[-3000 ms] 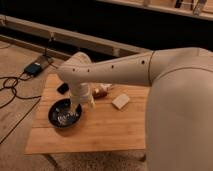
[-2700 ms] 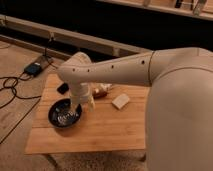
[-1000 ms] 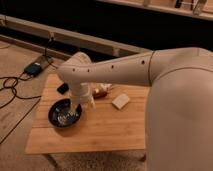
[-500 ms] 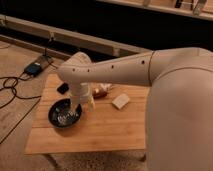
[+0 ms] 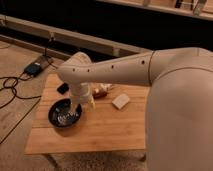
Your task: Place the eraser on the white sponge
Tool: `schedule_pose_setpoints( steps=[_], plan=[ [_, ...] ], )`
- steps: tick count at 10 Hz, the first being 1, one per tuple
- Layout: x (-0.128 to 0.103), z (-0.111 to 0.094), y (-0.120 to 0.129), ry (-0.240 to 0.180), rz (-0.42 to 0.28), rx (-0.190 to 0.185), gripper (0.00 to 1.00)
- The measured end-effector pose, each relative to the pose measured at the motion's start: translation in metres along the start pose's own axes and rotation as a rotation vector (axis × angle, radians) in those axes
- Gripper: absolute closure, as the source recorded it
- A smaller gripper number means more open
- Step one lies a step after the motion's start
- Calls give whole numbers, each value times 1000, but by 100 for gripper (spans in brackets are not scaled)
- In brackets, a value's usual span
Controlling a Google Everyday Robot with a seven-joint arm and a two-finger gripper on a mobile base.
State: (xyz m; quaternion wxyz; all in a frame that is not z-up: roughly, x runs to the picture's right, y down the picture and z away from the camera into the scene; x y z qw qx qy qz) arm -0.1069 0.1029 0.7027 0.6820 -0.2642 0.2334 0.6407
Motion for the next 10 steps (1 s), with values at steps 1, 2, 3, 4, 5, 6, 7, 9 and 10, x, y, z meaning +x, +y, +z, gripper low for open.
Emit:
schedule_pose_setpoints(
  steps=[1, 2, 3, 4, 5, 6, 7, 9, 10],
  plan=[
    [-3, 0, 1, 2, 6, -5, 35],
    [-11, 1, 1, 1, 22, -12, 35],
    [-20, 2, 3, -4, 39, -15, 35],
    [-27, 3, 7, -10, 48, -19, 35],
    [-36, 8, 15, -20, 45, -23, 35],
    [-45, 15, 27, -29, 19, -26, 35],
    [-50, 21, 36, -33, -18, -28, 35],
    [-59, 35, 66, -33, -162, -36, 35],
    [-62, 40, 81, -33, -243, -42, 35]
  ],
)
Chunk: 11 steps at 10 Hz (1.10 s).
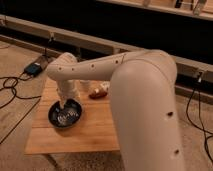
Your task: Place the eraser on the white sponge
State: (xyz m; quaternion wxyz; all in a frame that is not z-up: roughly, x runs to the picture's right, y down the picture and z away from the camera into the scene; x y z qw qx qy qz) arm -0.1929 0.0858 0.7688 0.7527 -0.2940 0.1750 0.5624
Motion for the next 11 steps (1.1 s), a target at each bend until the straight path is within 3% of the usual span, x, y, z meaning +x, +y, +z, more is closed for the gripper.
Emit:
schedule_pose_setpoints(
  steps=[2, 5, 7, 11],
  plan=[
    [-16, 12, 22, 5, -157, -4, 35],
    [-42, 28, 37, 4, -267, -4, 35],
    [-65, 36, 40, -9, -292, -1, 35],
    [-111, 48, 42, -57, -274, 6, 35]
  ],
)
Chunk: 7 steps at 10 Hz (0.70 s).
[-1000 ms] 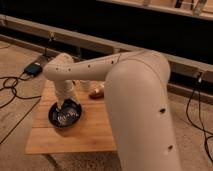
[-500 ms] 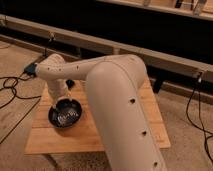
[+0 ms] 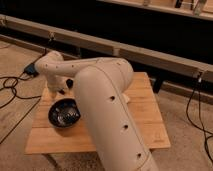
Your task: Place the eraser on the white sponge
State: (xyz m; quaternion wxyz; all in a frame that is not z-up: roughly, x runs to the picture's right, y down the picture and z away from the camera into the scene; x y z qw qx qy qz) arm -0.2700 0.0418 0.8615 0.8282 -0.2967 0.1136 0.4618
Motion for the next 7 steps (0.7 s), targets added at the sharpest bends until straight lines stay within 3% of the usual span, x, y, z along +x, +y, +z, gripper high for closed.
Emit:
schedule_pose_setpoints(
  steps=[3, 7],
  plan=[
    [-25, 17, -1, -33, 1, -5, 35],
    [-31, 23, -2, -41, 0, -8, 35]
  ],
)
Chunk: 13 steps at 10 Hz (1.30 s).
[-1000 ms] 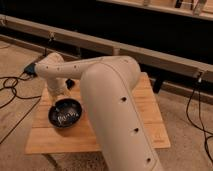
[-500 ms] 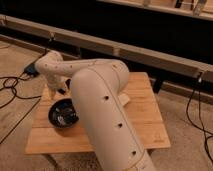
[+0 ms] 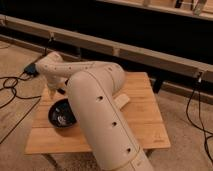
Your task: Place the eraser on the white sponge
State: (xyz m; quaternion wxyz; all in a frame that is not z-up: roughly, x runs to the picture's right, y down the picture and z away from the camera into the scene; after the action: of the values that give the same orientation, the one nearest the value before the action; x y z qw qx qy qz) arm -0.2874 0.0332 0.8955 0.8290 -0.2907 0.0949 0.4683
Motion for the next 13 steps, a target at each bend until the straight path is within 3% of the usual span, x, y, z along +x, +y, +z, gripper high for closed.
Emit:
schedule_pose_setpoints(
  steps=[7, 13],
  plan=[
    [1, 0, 1, 2, -2, 0, 35],
    [-11, 14, -3, -32, -86, 45, 35]
  ],
)
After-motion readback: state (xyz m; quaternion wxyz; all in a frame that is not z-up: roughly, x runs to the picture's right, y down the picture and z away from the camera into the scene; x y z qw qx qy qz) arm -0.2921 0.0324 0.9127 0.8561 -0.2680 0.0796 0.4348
